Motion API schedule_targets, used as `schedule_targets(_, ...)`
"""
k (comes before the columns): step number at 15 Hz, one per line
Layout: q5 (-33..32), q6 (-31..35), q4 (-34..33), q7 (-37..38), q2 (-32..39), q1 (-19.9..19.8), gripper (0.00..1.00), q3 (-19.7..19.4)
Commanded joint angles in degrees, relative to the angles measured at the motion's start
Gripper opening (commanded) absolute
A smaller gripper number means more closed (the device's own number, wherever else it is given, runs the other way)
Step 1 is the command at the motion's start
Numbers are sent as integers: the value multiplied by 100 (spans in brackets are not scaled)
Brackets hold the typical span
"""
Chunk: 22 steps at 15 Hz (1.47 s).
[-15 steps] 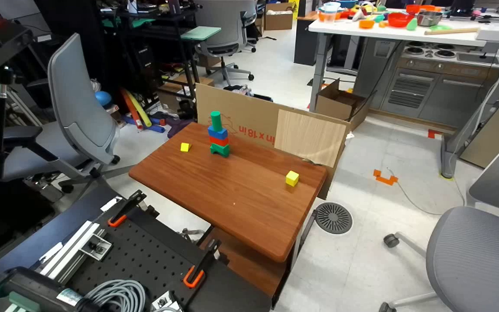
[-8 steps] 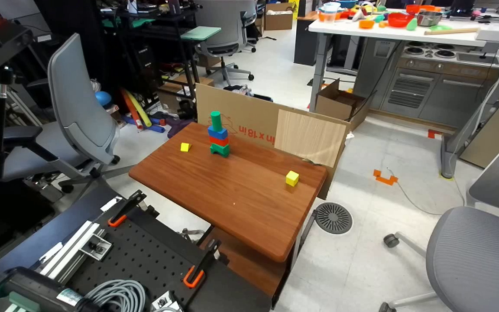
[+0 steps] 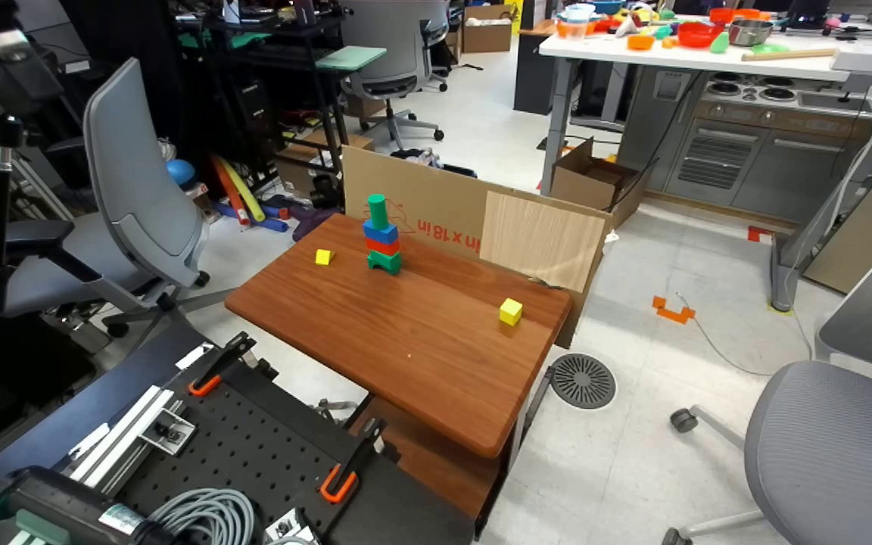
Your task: Place the green cylindrical block on the desk
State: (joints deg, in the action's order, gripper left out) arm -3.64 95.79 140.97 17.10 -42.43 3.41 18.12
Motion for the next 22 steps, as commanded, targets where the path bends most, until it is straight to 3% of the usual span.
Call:
schedule_targets(1,-165,1075,52,-109,697,-3,100,-250)
schedule_targets(4,-97,1986,-169,-287,1754,-99,100,-536)
schedule_targets(7,104,2396,-618,-610,2819,-279,100,-739)
schedule_targets(12,355,2151,-2083,-662,4536,-142,100,-1164)
schedule_targets(22,302,2080,-4568,-678,6858,254,100,-1202)
